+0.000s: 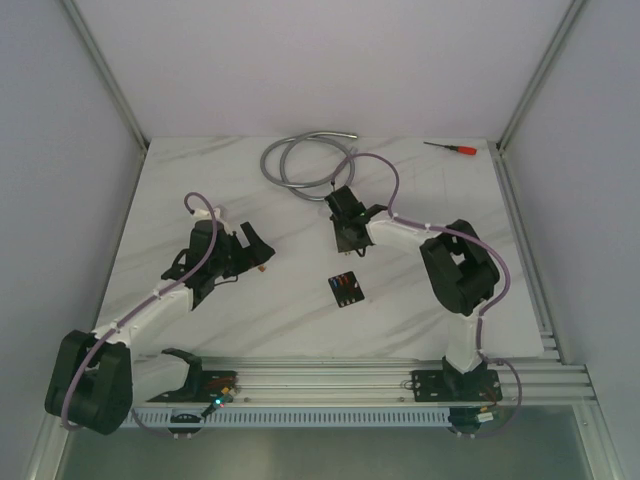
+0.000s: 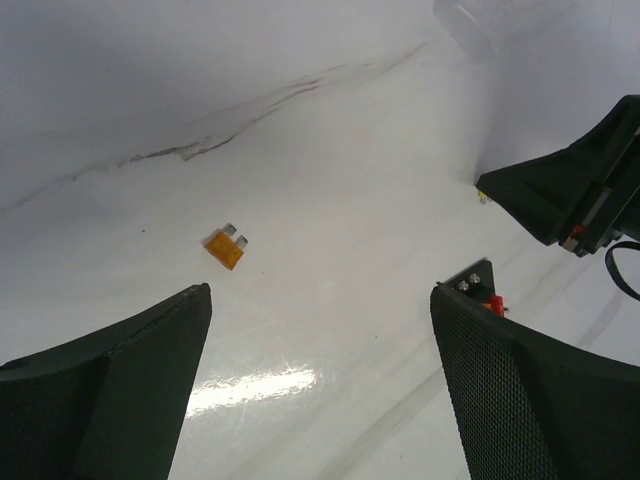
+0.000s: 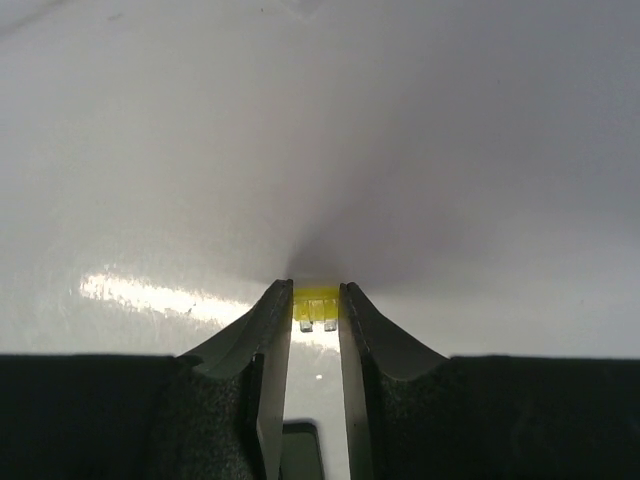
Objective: Snap on the fuse box
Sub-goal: Pick up the fuse from the center of the board.
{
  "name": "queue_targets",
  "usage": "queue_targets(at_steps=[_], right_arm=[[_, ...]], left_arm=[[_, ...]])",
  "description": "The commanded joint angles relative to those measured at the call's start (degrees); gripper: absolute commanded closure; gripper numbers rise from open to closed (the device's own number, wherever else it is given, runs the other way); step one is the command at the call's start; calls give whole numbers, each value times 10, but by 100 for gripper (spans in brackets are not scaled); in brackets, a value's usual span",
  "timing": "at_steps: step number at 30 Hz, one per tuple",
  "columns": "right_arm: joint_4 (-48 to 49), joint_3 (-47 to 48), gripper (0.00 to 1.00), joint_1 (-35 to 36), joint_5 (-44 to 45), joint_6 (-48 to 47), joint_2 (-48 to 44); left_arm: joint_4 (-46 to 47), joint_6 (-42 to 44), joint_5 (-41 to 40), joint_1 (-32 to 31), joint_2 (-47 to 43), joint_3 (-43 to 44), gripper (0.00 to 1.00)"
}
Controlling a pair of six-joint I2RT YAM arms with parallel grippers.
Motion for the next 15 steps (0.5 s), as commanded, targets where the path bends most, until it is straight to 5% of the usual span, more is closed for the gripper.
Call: queue_targets(at_steps=[1, 15], right_arm=[[2, -24, 78, 0, -11, 14, -52], [86, -98, 78, 18, -53, 98, -200]], left_arm=[[36, -13, 22, -11, -14, -13, 1], [220, -54, -46, -135, 4, -21, 10]])
